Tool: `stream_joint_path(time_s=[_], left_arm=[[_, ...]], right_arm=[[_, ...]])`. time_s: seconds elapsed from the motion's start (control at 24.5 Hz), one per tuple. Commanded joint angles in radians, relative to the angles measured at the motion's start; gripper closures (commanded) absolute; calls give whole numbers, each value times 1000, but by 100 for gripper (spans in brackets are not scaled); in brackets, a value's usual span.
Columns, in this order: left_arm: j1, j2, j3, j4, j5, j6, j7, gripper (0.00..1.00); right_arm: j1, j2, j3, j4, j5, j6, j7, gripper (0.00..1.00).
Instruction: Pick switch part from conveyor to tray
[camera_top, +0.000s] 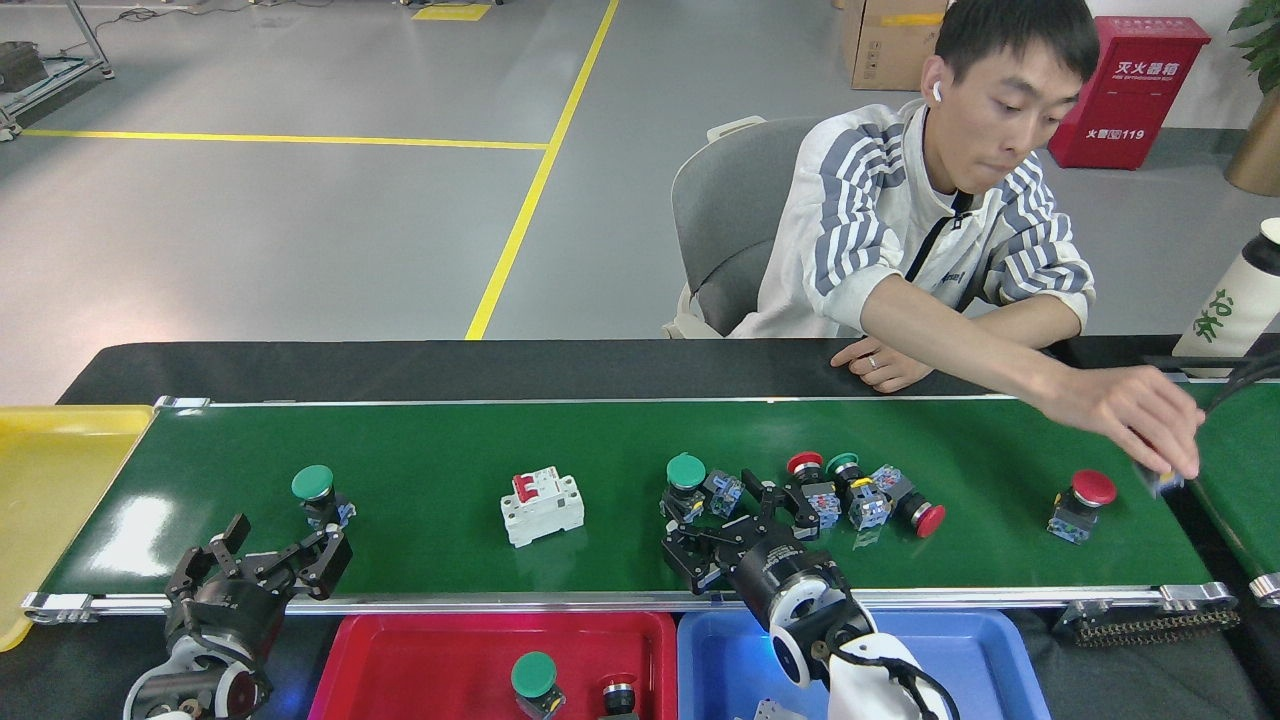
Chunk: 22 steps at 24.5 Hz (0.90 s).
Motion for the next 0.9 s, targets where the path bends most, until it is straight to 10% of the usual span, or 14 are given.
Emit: stream_joint_path(time_s=[0.0, 0.25, 0.45, 0.61, 0.86], left_arm=[[-45, 16, -4, 20, -1, 13, 15, 0], [-107, 68, -69, 153, 4, 11, 61, 24], [-104, 85, -78, 159, 7, 1, 64, 93], [-88, 83, -78, 155, 11, -10, 64, 95], [-2, 105, -63, 58, 105, -67, 64, 95]], right_arm=[[-66, 35, 11, 66, 2, 2, -11, 6], [-181, 45, 139, 229, -21, -4, -37, 98], [-181, 45, 145, 214, -46, -5, -37, 98], [-181, 45, 149, 186, -46, -12, -52, 98], [-20, -14, 217, -167, -44, -163, -48, 98]])
